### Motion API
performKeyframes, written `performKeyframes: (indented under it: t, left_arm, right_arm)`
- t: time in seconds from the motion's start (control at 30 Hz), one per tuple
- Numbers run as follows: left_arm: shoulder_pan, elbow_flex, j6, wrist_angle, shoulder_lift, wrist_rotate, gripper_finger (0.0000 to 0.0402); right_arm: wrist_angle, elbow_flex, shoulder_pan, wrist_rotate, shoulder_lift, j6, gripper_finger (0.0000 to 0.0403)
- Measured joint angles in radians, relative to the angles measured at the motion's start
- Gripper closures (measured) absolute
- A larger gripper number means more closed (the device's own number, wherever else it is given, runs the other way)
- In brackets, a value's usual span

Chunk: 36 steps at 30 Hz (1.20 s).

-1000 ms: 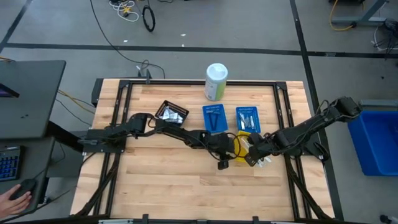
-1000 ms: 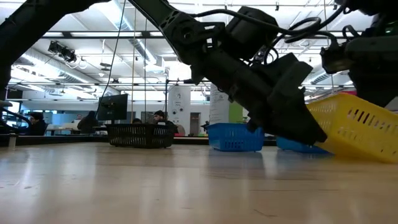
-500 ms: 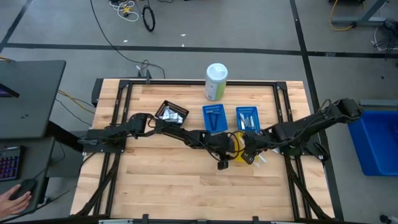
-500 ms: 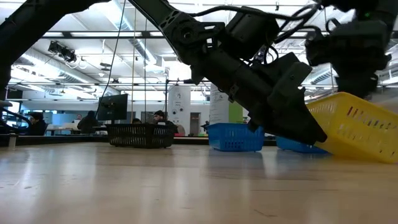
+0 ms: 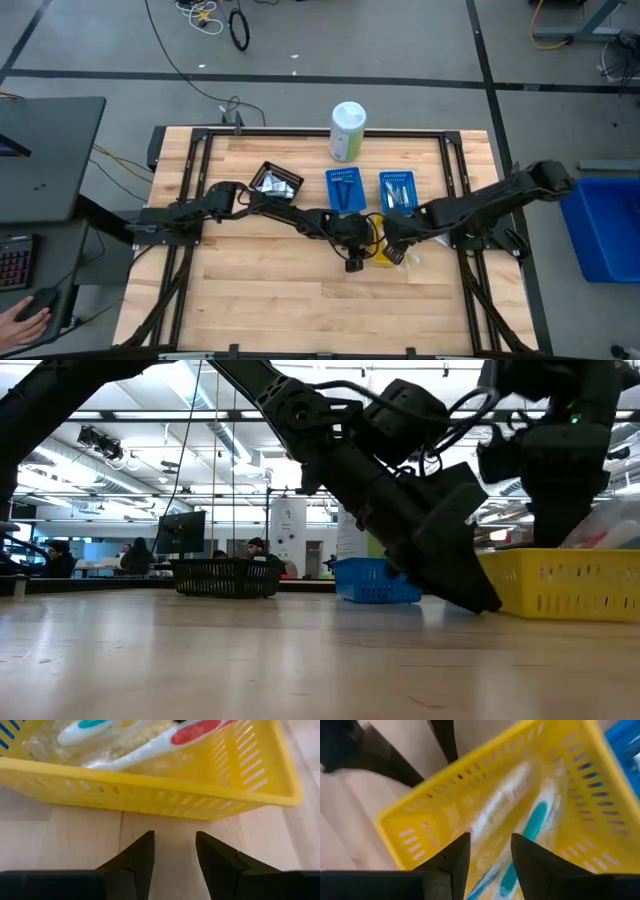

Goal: Pick & Place Travel size toiletries
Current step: Adjust the yellow basket, then put the blue toothbrush into the yellow basket

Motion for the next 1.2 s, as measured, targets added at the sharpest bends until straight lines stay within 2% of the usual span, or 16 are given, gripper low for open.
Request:
performKeyframes:
  t: [0.17,0.3,0.4,0.53,0.63,0.7,0.83,1.03,1.13,1.2]
  left_arm:
    - [-0.002,0.002,0.0,-0.034,-0.003,0.01,0.0249]
    - [-0.002,0.002,0.0,-0.038,-0.003,0.047,0.0249]
    - [0.0,0.002,-0.027,-0.064,-0.017,0.061,0.0249]
    - [0.008,0.0,-0.034,-0.136,-0.062,0.06,0.0249]
    - [0.019,0.0,-0.031,-0.206,-0.106,0.056,0.0249]
    - [0.026,0.0,-0.031,-0.253,-0.136,0.055,0.0249]
    - [0.048,0.0,-0.025,-0.37,-0.226,0.042,0.0249]
    - [0.094,-0.009,0.111,-0.512,-0.367,0.021,0.0249]
    - [0.131,-0.079,0.124,-0.478,-0.446,0.021,0.0249]
    - [0.156,-0.156,0.101,-0.416,-0.5,0.018,0.0249]
  right_arm:
    - [0.009,0.002,-0.024,-0.014,0.026,-0.032,0.0254]
    - [-0.082,0.079,-0.032,-0.043,0.006,-0.065,0.0256]
    - [-0.223,0.157,-0.032,-0.022,0.0,-0.08,0.0255]
    - [-0.493,0.25,-0.032,-0.021,-0.001,-0.096,0.0243]
    - [-0.712,0.297,-0.032,-0.019,-0.002,-0.112,0.0223]
    - [-0.797,0.299,-0.032,-0.014,-0.002,-0.087,0.0204]
    - [-0.782,0.234,-0.033,-0.009,-0.002,-0.053,0.0161]
    - [-0.624,0.077,-0.059,-0.079,-0.002,-0.05,0.0122]
    - [-0.552,0.015,-0.077,-0.079,0.0,-0.041,0.012]
    - [-0.561,0.03,-0.085,-0.062,0.012,-0.037,0.0127]
